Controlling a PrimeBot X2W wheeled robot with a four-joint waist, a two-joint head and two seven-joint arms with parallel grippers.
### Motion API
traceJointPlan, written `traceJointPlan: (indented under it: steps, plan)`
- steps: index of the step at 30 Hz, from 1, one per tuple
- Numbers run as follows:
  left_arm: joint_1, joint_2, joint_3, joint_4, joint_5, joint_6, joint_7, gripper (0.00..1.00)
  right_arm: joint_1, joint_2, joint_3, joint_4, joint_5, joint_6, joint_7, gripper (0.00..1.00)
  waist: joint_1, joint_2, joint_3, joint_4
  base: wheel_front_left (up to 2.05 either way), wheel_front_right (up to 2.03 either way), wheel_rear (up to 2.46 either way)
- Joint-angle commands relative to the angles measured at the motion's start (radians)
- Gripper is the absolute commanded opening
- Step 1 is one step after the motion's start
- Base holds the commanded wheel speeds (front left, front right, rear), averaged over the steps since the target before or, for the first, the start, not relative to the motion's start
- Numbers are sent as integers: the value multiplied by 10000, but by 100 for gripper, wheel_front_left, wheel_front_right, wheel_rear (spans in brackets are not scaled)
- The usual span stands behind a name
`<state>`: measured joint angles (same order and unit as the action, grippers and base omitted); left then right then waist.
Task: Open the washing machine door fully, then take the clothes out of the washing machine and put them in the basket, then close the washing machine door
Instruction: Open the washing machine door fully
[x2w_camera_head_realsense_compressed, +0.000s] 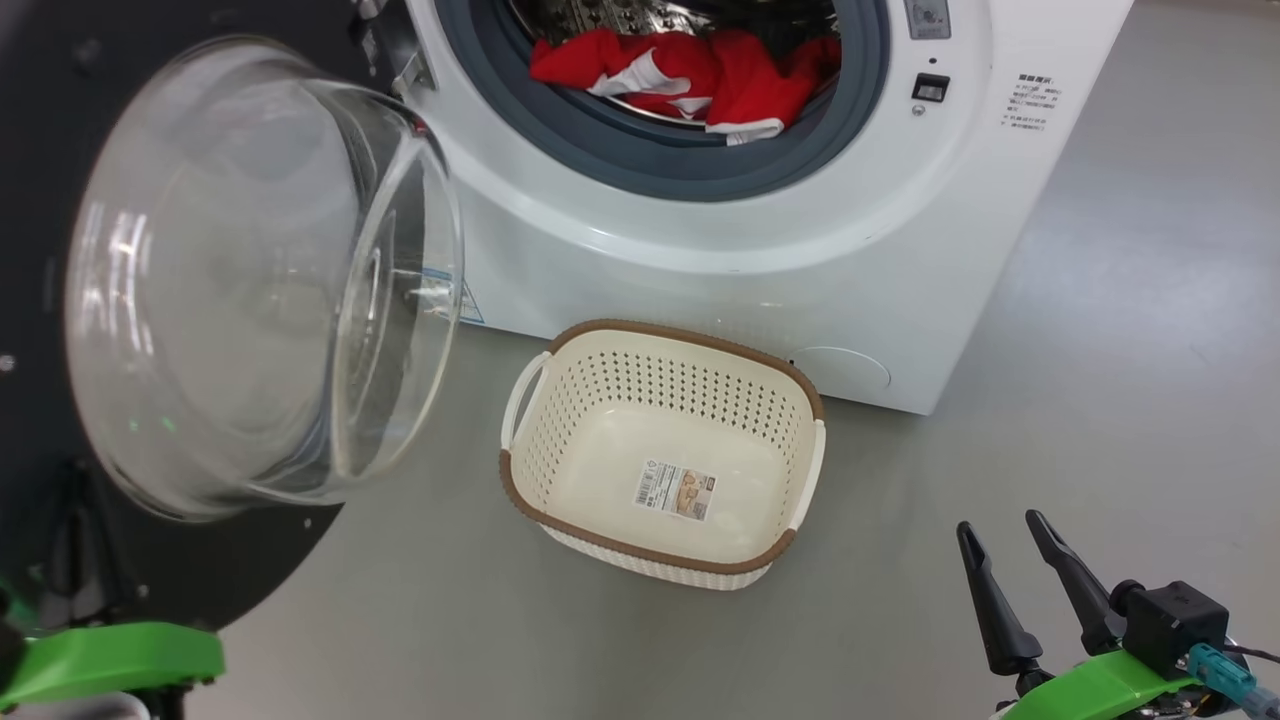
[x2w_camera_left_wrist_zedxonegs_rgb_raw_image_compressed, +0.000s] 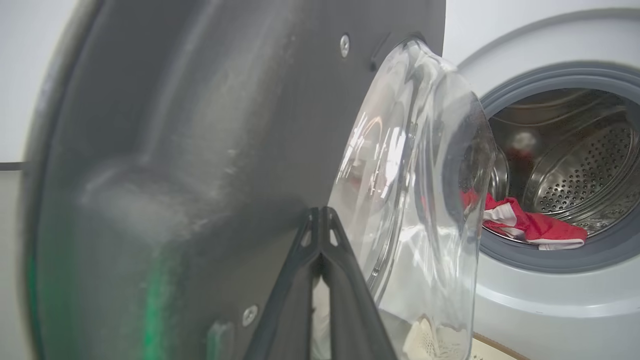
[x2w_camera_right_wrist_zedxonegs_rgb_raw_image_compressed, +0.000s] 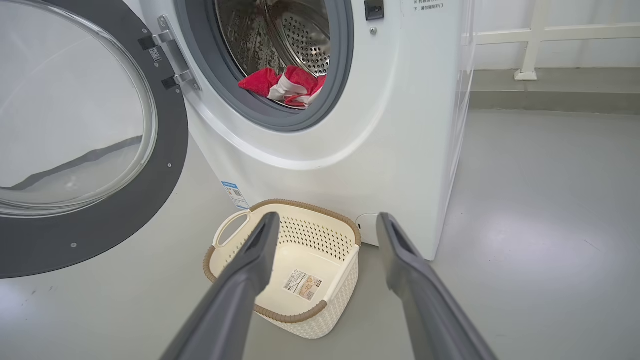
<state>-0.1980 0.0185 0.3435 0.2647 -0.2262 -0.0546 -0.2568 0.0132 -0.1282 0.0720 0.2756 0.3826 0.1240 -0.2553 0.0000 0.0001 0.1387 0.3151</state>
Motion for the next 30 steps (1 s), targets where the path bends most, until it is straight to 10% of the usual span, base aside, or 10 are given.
traceJointPlan:
  steps: [1,30]
  plan:
    - [-429,411,695,-136,139,-1,-49,0,-339,-199,174,-274,95,67,-65,100,0,-1,79,-39,0,0,0]
    - [-2801,1424,3905,2032,1046,-647,-49,0,-974,-528,116,-503,135,67,-65,100,0,-1,1266,-456,0,0,0]
